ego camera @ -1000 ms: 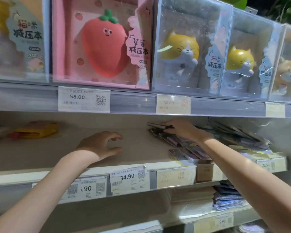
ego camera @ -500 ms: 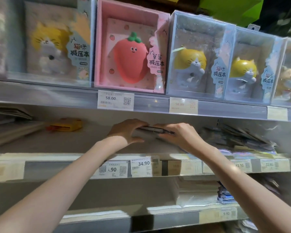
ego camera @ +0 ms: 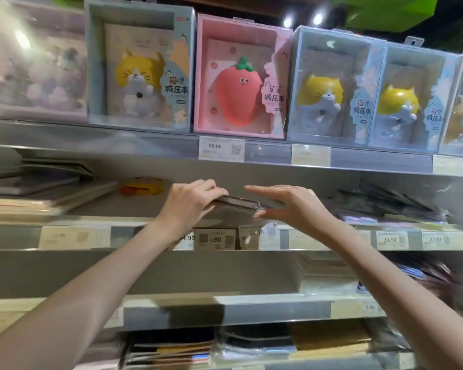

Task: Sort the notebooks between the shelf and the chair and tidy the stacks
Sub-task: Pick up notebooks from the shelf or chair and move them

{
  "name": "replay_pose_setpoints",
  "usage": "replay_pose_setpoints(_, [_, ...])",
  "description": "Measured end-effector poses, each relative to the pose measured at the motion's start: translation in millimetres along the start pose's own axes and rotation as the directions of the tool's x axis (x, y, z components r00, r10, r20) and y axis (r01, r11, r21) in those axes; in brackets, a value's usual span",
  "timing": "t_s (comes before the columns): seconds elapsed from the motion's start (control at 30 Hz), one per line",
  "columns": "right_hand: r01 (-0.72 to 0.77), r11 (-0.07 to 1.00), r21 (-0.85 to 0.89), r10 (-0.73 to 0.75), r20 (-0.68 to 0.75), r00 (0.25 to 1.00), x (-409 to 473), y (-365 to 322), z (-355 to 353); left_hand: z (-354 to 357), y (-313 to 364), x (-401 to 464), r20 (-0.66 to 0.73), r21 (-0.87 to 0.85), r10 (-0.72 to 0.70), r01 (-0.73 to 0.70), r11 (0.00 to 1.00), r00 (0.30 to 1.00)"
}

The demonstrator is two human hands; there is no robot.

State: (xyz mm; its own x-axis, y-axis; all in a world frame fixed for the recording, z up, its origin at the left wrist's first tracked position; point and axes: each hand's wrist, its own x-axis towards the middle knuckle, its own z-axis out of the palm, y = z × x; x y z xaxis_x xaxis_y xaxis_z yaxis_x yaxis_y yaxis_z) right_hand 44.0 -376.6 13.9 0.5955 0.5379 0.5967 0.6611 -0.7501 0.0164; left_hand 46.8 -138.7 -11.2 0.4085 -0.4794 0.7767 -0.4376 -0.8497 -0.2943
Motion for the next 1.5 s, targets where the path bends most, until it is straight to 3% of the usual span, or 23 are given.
replay_pose_setpoints(0.1, [-0.034, 0.999, 0.012, 0.032, 0.100, 0.994, -5, -17, -2, -20, -7, -23, -0.072, 0.039, 0.049, -0.046, 0.998, 0.996])
replay_pose_setpoints(0.27, [-0.086, 0.993, 0.083, 0.074, 0.138, 0.988, -11, -52, -13, -69, -20, -53, -0.183, 0.036, 0.067, -0.062, 0.997, 0.981])
replay_pose_setpoints(0.53, [-0.098, 0.961, 0.260, 0.026, 0.268, 0.963, -32, -118, -19, -131, -28, -124, -0.285, 0.048, 0.172, -0.165, 0.985, 0.943])
replay_pose_setpoints(0.87, [-0.168, 0.908, 0.384, -0.021, 0.442, 0.897, -74, -189, 44, -146, 0, -243, -0.038, -0.080, 0.232, -0.234, 0.969, 0.972])
replay_pose_setpoints(1.07, [-0.324, 0.839, 0.436, -0.039, 0.643, 0.764, -116, -210, 118, -126, 50, -302, 0.023, -0.241, 0.346, -0.331, 0.912, 0.938])
replay_pose_setpoints(1.23, [-0.502, 0.739, 0.450, -0.129, 0.825, 0.550, -157, -206, 165, -101, 83, -342, 0.082, -0.318, 0.403, -0.359, 0.878, 0.912])
replay_pose_setpoints(1.33, [-0.564, 0.746, 0.353, -0.085, 0.891, 0.445, -181, -197, 193, -85, 101, -365, 0.135, -0.369, 0.370, -0.300, 0.880, 0.919])
replay_pose_setpoints(1.4, [-0.616, 0.714, 0.333, -0.072, 0.910, 0.408, -199, -190, 211, -70, 113, -382, 0.171, -0.400, 0.346, -0.256, 0.880, 0.922])
replay_pose_setpoints(1.5, [-0.650, 0.660, 0.378, -0.088, 0.897, 0.433, -230, -181, 233, -51, 129, -405, 0.229, -0.462, 0.328, -0.195, 0.865, 0.916])
